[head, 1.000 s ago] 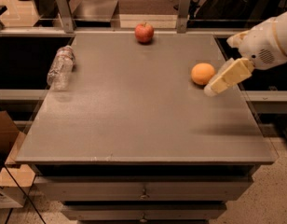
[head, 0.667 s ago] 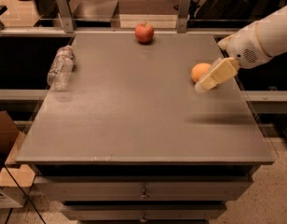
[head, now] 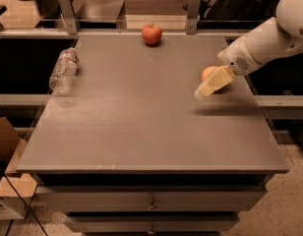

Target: Move orange near water bottle

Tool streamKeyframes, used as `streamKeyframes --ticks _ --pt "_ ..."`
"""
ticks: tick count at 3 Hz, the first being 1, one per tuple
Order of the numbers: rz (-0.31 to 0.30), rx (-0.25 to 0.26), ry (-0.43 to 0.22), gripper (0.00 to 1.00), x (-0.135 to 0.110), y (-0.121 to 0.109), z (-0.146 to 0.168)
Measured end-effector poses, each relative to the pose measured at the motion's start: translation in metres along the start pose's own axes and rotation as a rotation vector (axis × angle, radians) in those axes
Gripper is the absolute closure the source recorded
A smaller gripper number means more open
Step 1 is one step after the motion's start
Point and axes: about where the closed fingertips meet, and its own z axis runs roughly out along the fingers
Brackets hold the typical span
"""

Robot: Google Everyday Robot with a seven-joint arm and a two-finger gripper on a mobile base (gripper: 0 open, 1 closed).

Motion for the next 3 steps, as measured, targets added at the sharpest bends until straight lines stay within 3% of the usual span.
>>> streamKeyframes --ticks 1,3 --pt "0.008 -0.037 0.025 0.15 0.0043 -0.0065 0.0207" --pt "-0.006 -0.065 0.017 0.62 0.0012 -0.0095 0.0226"
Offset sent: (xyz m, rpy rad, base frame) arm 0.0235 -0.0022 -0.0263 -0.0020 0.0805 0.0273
